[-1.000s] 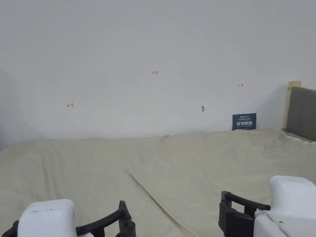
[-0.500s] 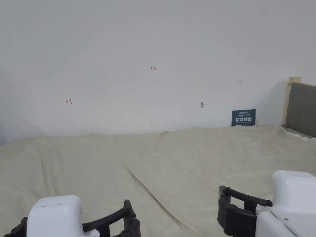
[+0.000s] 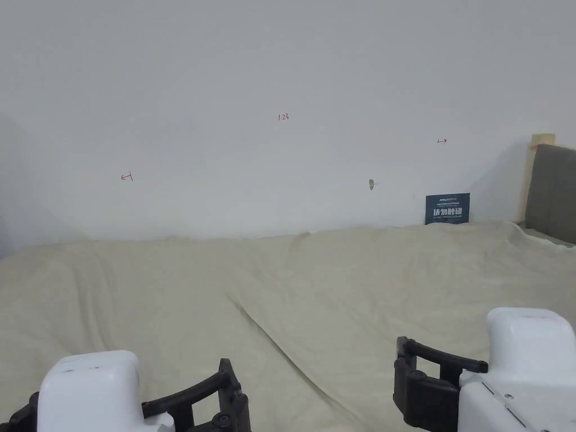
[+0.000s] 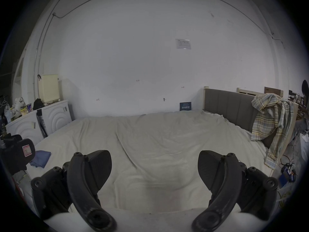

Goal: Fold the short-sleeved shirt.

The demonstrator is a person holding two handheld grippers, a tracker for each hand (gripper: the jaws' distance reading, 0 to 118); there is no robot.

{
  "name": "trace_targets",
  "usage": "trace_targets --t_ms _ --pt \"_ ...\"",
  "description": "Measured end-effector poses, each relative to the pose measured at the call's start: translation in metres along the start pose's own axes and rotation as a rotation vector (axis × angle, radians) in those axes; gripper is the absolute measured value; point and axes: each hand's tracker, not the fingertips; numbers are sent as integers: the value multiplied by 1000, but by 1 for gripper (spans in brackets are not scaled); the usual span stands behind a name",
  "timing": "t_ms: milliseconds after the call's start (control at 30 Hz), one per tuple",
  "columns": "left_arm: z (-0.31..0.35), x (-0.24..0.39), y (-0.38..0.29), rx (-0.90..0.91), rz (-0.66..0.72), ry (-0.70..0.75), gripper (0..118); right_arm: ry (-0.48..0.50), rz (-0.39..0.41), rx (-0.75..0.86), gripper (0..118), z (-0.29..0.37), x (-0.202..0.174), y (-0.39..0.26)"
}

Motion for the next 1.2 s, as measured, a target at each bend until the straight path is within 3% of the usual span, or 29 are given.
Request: trace_targets --t_ms 67,200,400,467,567,700,1200 --pt "-1 1 -1 -3 -2 1 118 4 1 19 107 2 2 -3" --pt "-2 0 -3 -6 -1 -1 118 141 -35 68 107 4 11 -9" --pt "-1 -3 -5 6 3 -2 118 32 47 141 107 8 4 -19" --pt "-2 -3 -5 5 3 -3 118 43 32 143 107 9 6 -20" --pt "-2 -3 -7 7 -5 -14 118 160 -48 166 107 13 12 -20" --pt "-2 -1 -10 10 -23 -14 118 76 11 203 107 14 6 -21" --pt "0 -6 -9 26 -4 -4 118 91 25 196 107 13 3 -23"
